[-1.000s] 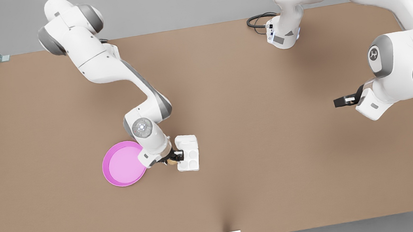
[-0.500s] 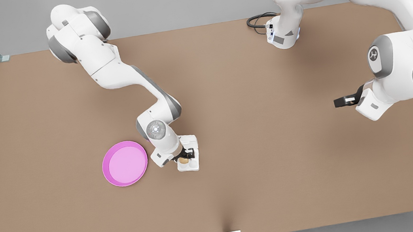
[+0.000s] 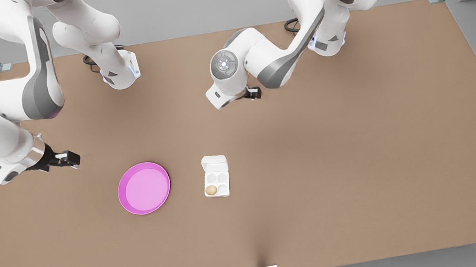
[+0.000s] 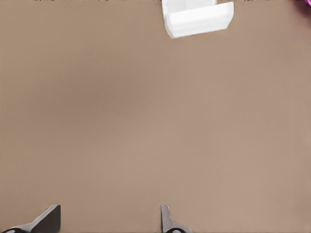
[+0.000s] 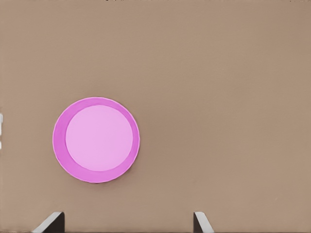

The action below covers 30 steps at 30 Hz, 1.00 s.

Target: Pack egg into the box and close the box lid

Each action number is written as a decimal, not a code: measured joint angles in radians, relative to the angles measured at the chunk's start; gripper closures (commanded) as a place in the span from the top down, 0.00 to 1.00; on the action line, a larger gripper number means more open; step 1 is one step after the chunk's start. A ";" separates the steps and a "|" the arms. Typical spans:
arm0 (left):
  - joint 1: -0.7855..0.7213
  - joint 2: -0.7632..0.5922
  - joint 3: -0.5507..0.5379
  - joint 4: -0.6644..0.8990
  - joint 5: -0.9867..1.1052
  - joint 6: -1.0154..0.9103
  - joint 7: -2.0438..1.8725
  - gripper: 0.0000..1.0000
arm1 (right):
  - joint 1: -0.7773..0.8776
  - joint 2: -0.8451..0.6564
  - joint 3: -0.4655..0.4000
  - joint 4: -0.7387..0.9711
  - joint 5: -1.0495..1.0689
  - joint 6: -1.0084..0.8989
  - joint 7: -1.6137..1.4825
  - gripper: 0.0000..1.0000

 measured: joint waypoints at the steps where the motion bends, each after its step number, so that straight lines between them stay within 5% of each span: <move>1: -0.025 0.022 0.000 0.001 0.001 0.052 -0.012 1.00 | -0.014 -0.001 -0.009 0.000 0.004 -0.002 -0.002 1.00; 9: -0.031 0.184 0.008 0.000 0.006 0.328 -0.002 0.95 | 0.007 0.001 0.000 0.005 0.001 -0.002 0.003 1.00; 10: -0.030 0.192 0.011 0.000 0.007 0.341 -0.002 0.91 | 0.012 0.001 0.000 0.005 0.001 -0.002 0.002 1.00; 11: -0.031 0.203 0.011 0.000 0.008 0.365 -0.008 0.77 | 0.015 0.002 0.000 0.005 0.001 -0.002 0.002 1.00; 15: -0.046 0.292 0.015 0.015 0.011 0.553 -0.009 0.71 | 0.009 0.002 0.000 0.005 0.002 -0.002 0.004 1.00; 21: -0.047 0.374 0.058 0.083 0.026 0.605 0.006 0.66 | 0.010 0.002 0.000 0.007 0.002 -0.002 0.007 1.00; 30: -0.051 0.397 0.058 0.095 0.070 0.619 -0.171 0.71 | 0.011 0.002 0.009 0.008 0.004 -0.002 0.008 1.00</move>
